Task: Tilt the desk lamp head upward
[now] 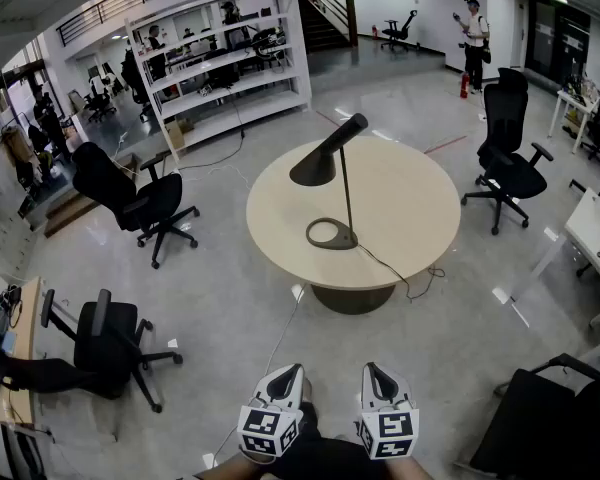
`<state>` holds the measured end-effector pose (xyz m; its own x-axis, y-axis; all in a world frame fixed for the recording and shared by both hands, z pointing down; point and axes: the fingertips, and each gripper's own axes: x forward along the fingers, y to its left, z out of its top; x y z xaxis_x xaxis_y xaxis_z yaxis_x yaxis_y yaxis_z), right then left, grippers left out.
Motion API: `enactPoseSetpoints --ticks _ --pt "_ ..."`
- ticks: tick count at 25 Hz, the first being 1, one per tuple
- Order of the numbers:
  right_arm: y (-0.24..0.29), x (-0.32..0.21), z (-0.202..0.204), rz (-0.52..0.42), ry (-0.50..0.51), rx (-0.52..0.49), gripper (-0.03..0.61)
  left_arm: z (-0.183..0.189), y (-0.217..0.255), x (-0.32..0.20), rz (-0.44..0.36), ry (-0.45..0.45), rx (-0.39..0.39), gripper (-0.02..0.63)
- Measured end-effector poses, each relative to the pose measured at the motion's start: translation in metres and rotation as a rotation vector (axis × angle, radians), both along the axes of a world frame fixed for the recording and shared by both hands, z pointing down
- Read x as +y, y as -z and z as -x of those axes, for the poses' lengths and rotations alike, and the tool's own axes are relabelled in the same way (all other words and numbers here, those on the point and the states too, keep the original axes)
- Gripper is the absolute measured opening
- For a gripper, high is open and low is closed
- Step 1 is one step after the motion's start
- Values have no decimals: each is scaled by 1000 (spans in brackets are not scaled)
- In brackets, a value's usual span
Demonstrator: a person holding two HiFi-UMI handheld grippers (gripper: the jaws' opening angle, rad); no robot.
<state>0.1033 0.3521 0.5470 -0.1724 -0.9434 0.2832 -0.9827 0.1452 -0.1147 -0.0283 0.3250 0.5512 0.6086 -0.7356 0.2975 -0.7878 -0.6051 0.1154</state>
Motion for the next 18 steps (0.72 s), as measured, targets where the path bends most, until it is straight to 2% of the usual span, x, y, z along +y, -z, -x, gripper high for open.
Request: enactPoseSetpoints --ticks 4,9,14,18 --pt "-7 -29 -9 11 -22 0 14 -11 -5 -31 1 -32 3 48" --pt "-12 -83 -17 41 -48 21 14 -21 -7 -96 10 -54 25 48" --pt "-4 -161 -19 61 -72 62 14 -21 3 -181 -8 -81 41 48" --pt "13 -236 1 50 -80 83 14 -5 19 -260 -43 -113 37 48"
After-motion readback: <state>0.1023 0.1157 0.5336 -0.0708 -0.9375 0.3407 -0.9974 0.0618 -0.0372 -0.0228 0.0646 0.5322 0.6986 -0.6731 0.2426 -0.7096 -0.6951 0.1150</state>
